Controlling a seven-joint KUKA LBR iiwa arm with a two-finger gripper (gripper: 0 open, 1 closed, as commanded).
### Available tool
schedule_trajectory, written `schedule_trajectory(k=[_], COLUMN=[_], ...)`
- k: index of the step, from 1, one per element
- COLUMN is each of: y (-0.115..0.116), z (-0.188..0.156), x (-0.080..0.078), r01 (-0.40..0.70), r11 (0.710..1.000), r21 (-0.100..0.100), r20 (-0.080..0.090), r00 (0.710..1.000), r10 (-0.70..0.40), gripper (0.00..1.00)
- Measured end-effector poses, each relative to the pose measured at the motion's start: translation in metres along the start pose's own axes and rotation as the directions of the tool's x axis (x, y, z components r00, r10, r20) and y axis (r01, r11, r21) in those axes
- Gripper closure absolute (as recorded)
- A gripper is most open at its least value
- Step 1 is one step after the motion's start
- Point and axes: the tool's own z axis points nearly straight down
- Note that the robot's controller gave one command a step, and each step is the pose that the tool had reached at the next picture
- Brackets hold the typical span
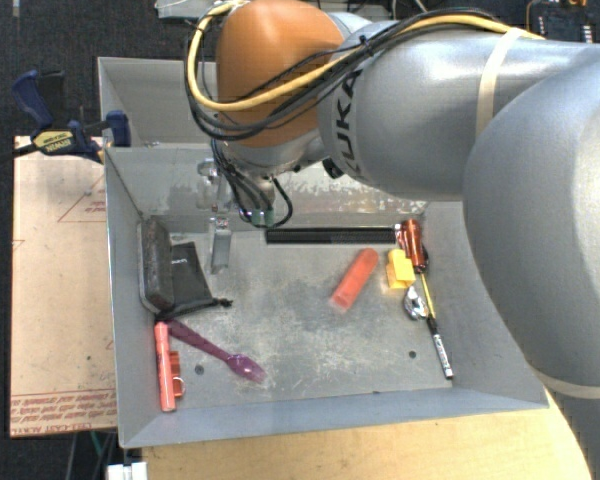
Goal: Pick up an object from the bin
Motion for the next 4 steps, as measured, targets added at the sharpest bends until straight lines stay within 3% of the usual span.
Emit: schedule_trajectory(k=[1,2,3,4], y=[-0.001,0.012,0.012,0.006], z=[-0.005,0.096,0.068,0.107], x=[-0.002,-0.008,0.005,0.003], r01=[-0.005,0.238,0.322,0.628], r11=[1.000,0.971,0.947,0.779], r21=[-0.001,-0.001,0.000,0.001], r20=[0.008,0.010,0.016,0.008], r00=[1.000,0.971,0.947,0.778], r10=[0.005,-0.238,-0.322,-0.628], gripper=[0.00,0.00,0.00,0.00])
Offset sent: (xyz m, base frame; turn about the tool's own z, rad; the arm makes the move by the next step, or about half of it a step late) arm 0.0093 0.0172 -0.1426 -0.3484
